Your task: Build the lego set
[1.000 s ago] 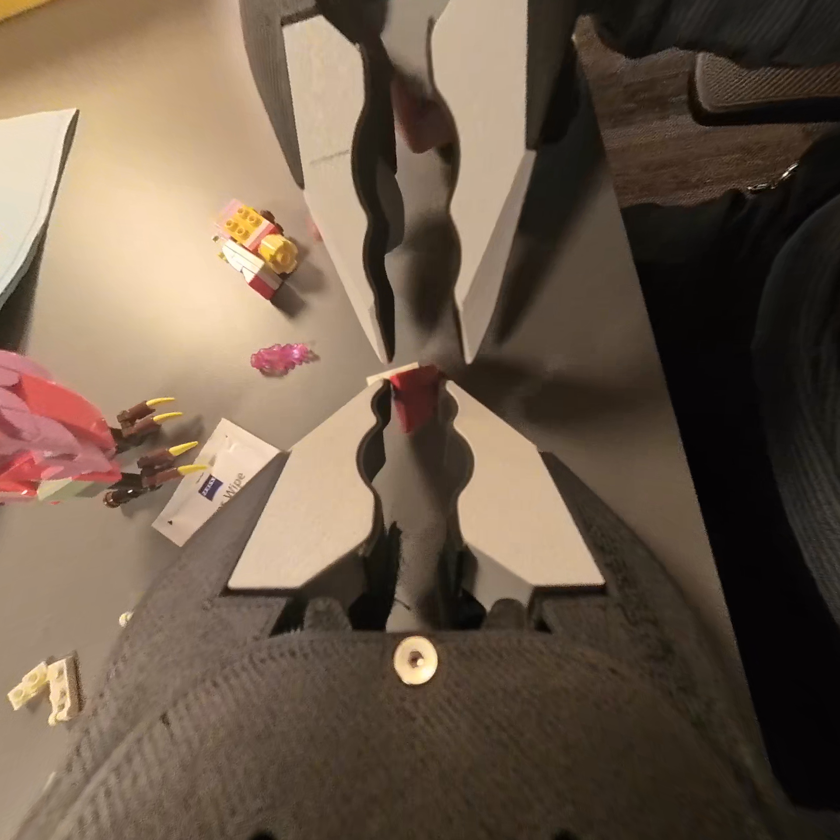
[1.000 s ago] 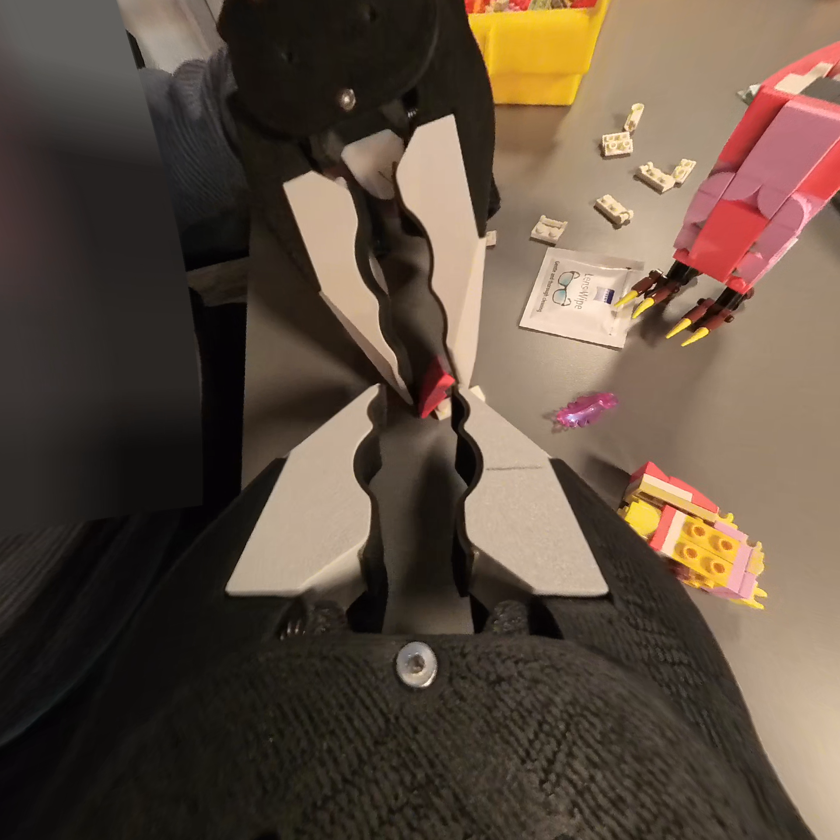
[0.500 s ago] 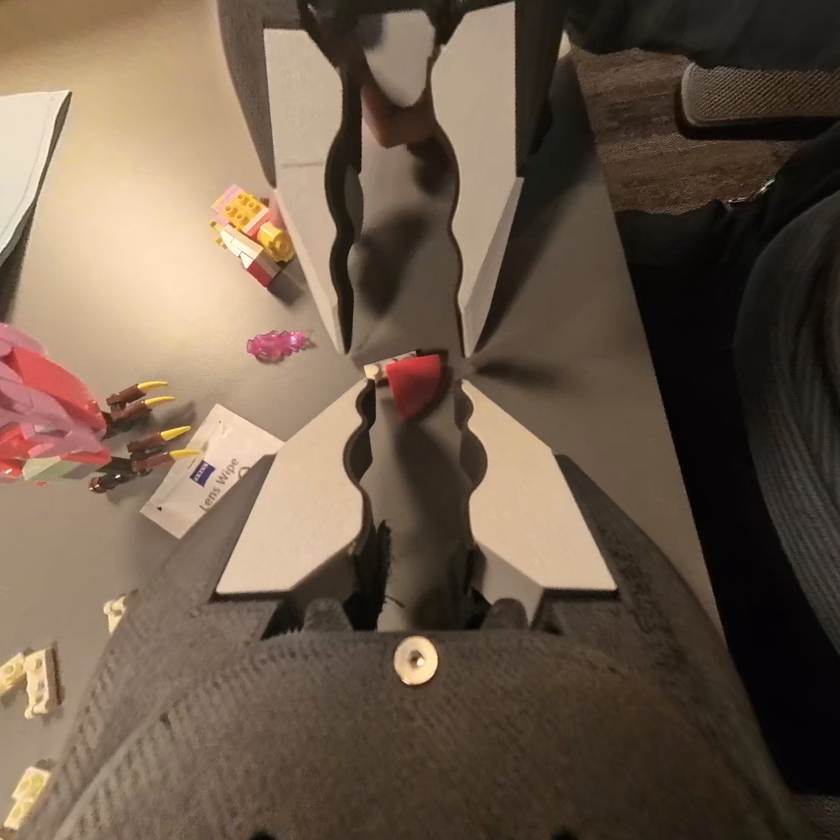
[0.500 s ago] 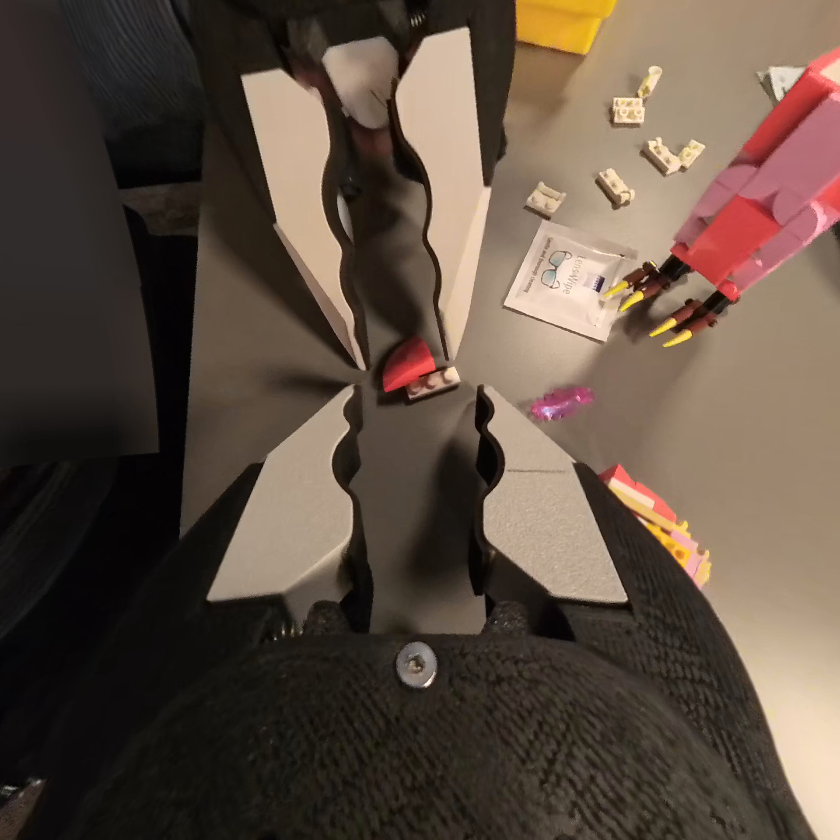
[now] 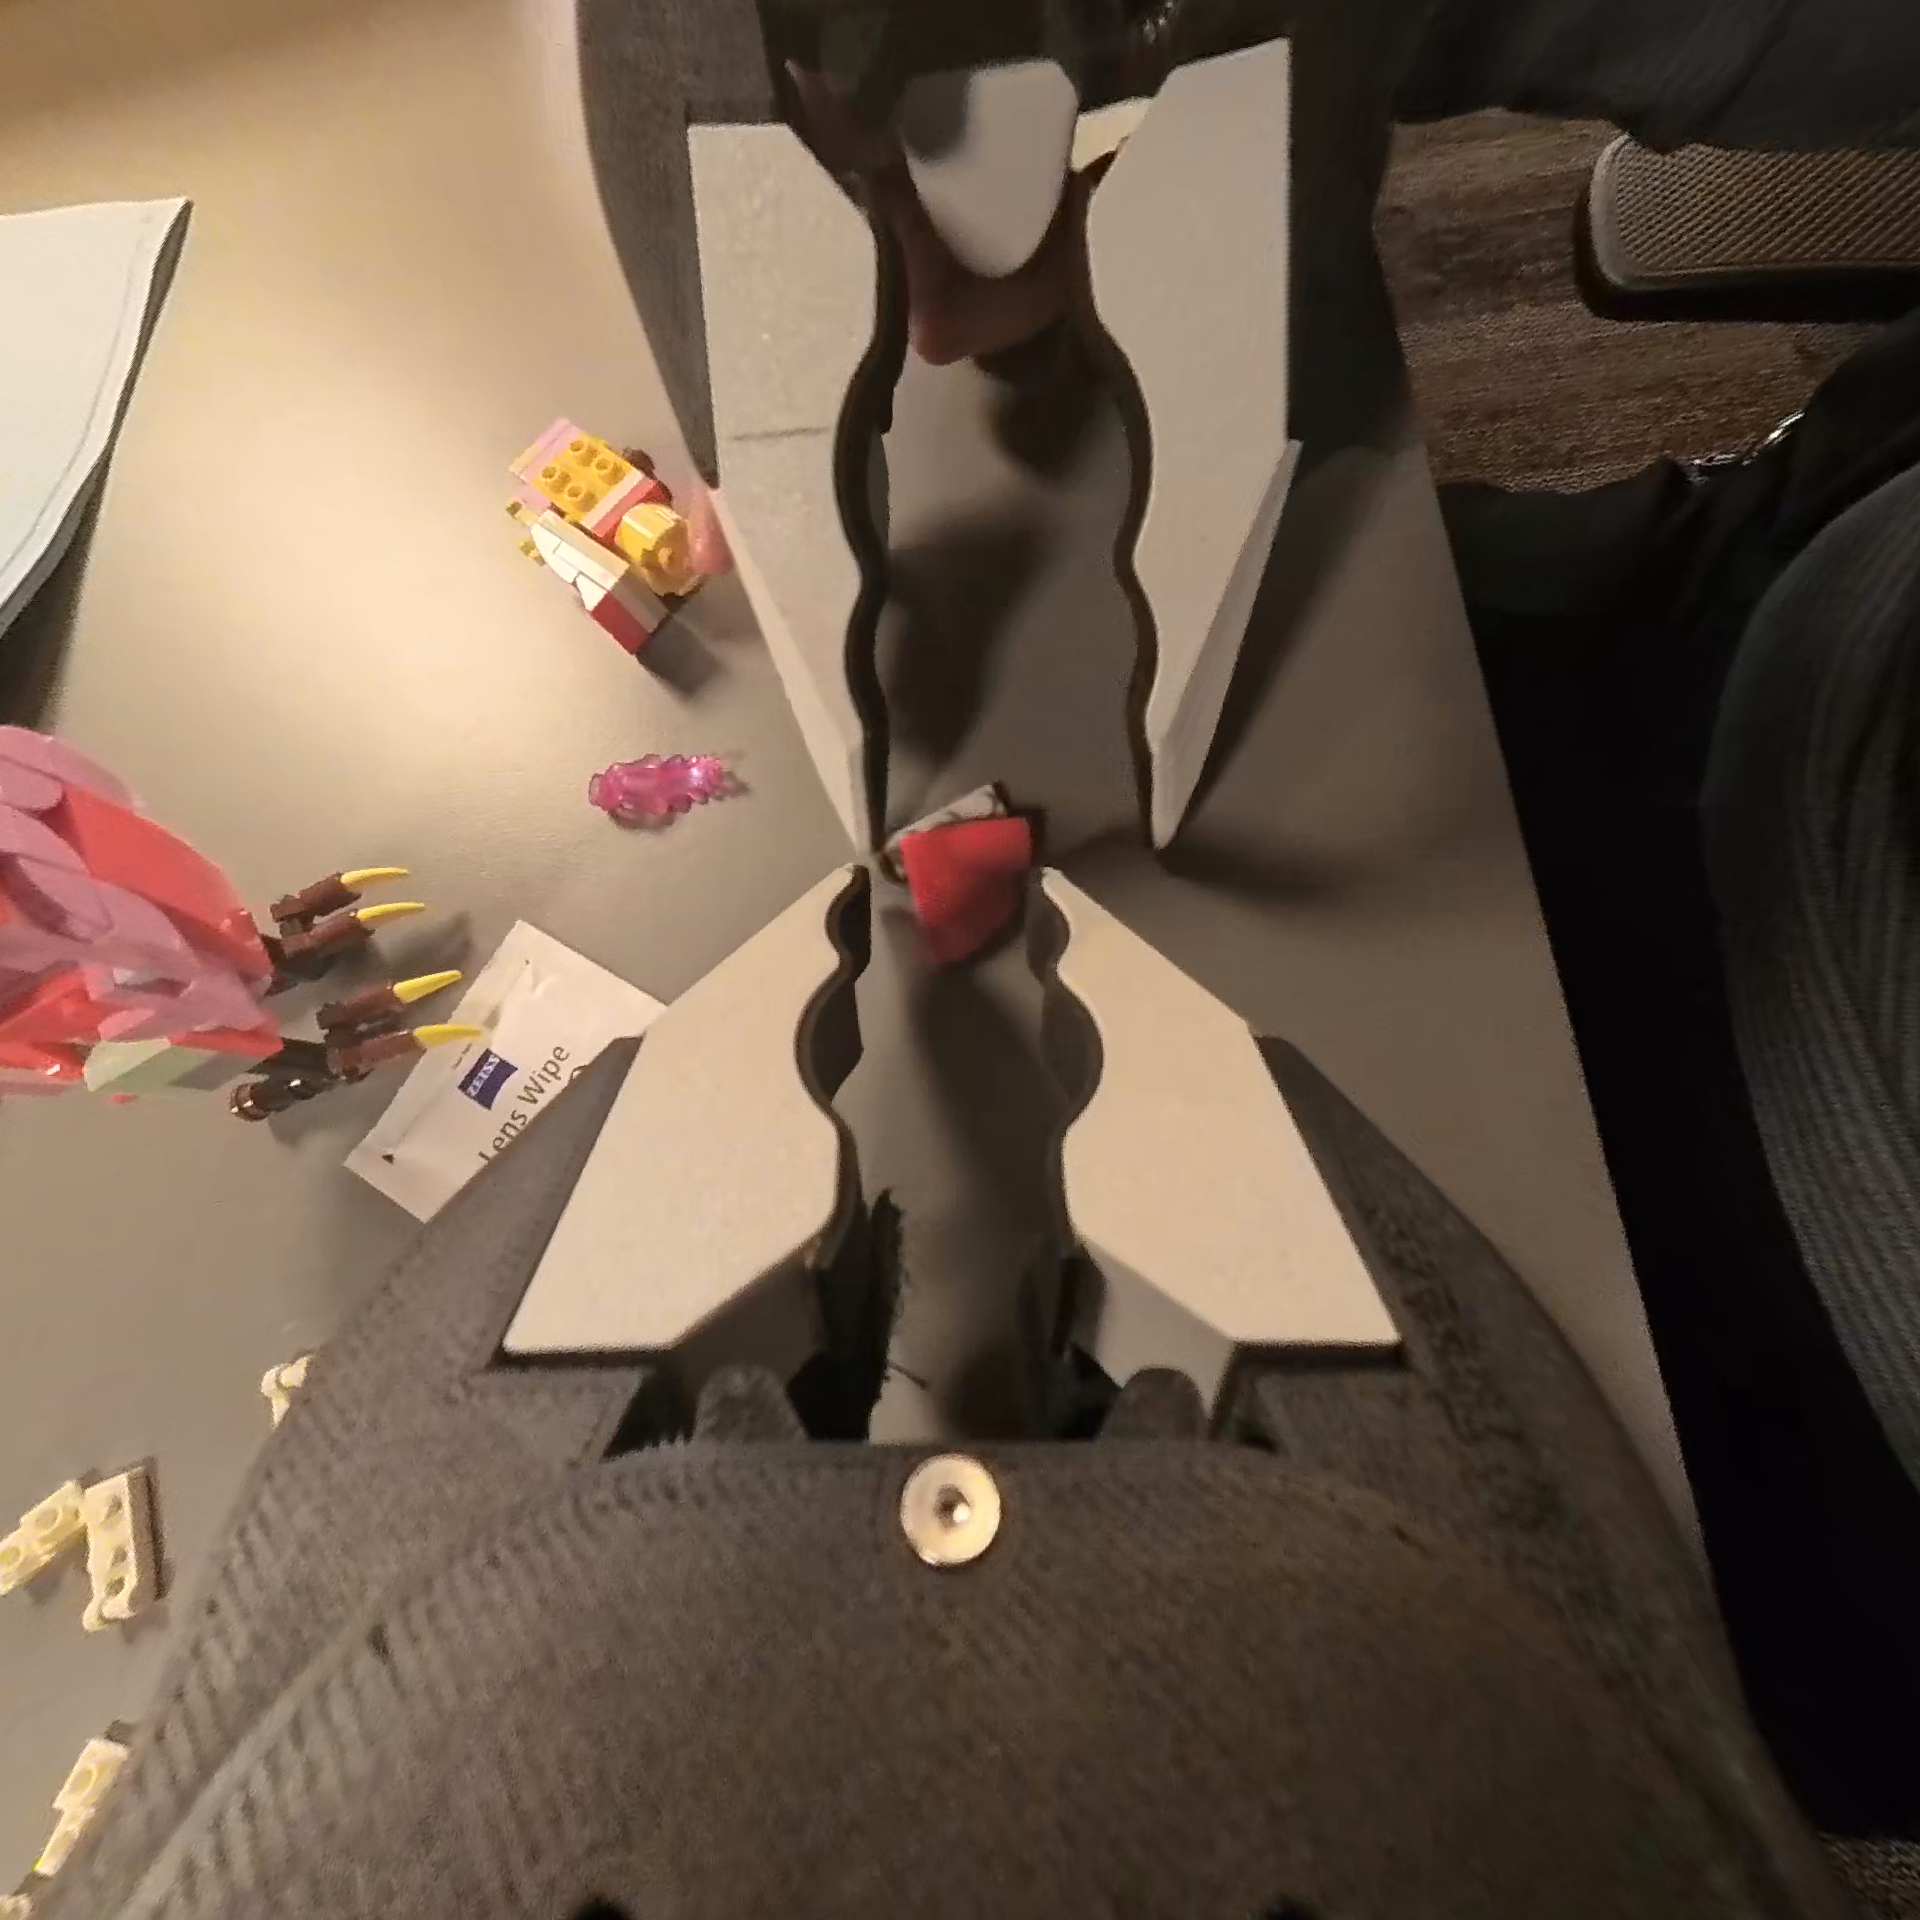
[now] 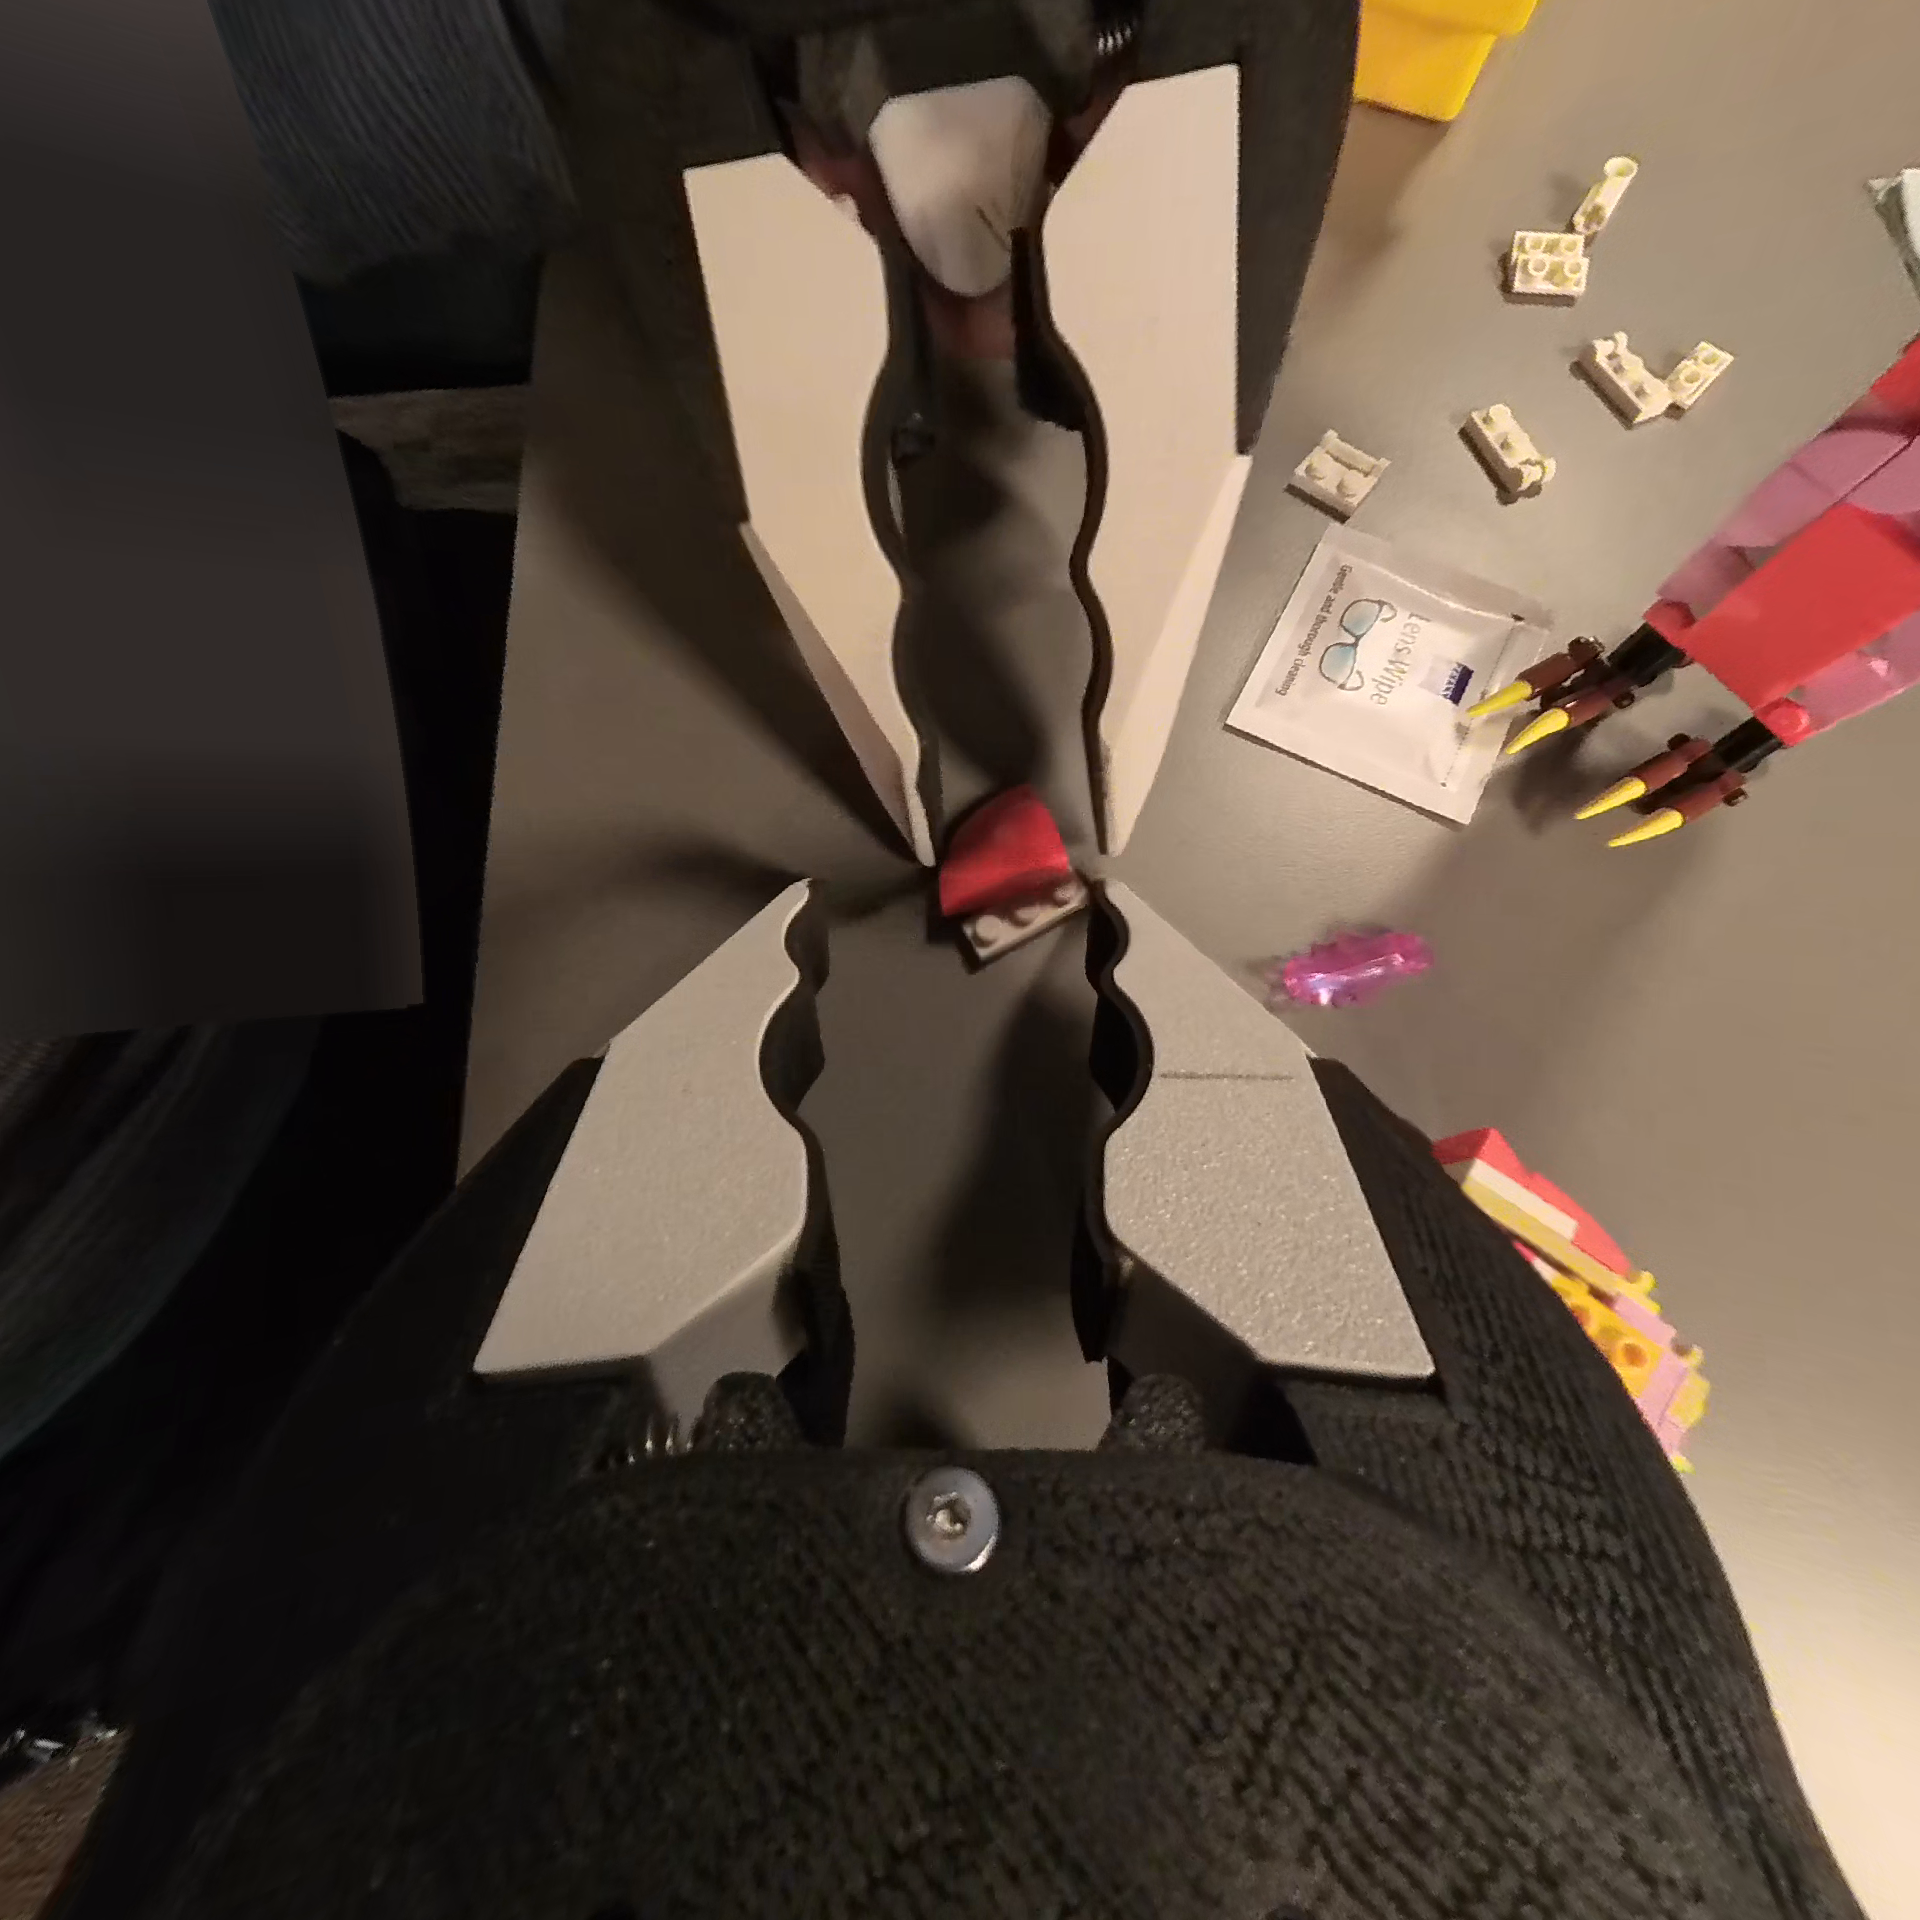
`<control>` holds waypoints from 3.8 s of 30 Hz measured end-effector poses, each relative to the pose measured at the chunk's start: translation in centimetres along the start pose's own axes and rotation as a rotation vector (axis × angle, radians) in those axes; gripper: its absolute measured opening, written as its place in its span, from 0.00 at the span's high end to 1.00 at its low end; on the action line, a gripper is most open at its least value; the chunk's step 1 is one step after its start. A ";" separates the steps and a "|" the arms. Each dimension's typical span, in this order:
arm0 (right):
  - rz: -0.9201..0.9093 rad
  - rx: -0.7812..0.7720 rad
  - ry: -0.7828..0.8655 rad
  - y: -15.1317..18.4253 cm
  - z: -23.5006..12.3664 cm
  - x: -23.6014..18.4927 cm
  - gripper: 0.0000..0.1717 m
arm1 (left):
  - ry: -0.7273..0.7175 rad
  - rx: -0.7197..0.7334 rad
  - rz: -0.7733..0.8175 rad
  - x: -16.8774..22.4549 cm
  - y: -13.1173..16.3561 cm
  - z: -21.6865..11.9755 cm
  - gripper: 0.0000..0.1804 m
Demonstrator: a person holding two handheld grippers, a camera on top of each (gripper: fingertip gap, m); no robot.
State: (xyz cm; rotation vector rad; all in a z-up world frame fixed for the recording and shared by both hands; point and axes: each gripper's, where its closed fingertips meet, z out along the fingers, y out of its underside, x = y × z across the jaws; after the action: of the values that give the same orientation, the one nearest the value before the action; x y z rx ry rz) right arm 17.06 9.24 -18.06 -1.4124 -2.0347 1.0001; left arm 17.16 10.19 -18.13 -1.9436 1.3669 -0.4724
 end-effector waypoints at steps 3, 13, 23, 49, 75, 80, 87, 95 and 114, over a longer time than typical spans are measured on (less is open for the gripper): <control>0.003 0.001 0.000 0.0 0.0 -0.2 0.71 | -0.003 -0.002 -0.005 -0.1 0.0 0.0 0.85; 0.102 0.011 0.070 0.5 -0.8 -0.6 0.69 | 0.006 -0.015 -0.069 0.5 0.4 -0.4 0.85; 0.177 0.027 0.105 0.2 -0.5 -1.8 0.69 | 0.028 -0.018 -0.100 1.3 0.0 0.0 0.89; 0.188 0.021 0.169 0.1 -0.2 -2.0 0.70 | -0.075 0.113 -0.212 1.0 -0.8 -0.8 0.89; 0.565 0.176 0.144 -0.7 -1.3 0.9 0.81 | -0.038 0.061 -0.348 0.8 -0.4 0.2 0.84; 0.426 0.171 0.142 -0.8 -1.5 0.6 0.74 | -0.025 0.069 -0.353 0.9 -0.4 0.0 0.80; 0.132 0.044 0.134 0.2 -1.2 0.9 0.70 | -0.001 0.090 -0.376 1.0 0.1 -0.9 0.78; 0.405 0.075 0.052 -0.4 -1.1 1.5 0.80 | -0.002 0.043 -0.308 0.0 0.2 -0.7 0.81; 0.163 -0.066 0.174 -0.1 0.2 0.5 0.90 | 0.002 0.005 -0.034 0.8 0.4 -0.4 0.92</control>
State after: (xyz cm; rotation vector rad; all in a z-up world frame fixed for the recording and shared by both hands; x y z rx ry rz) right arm 16.71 9.68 -18.11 -1.6614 -1.8662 0.8481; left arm 16.95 9.24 -18.22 -1.9661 1.3341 -0.4931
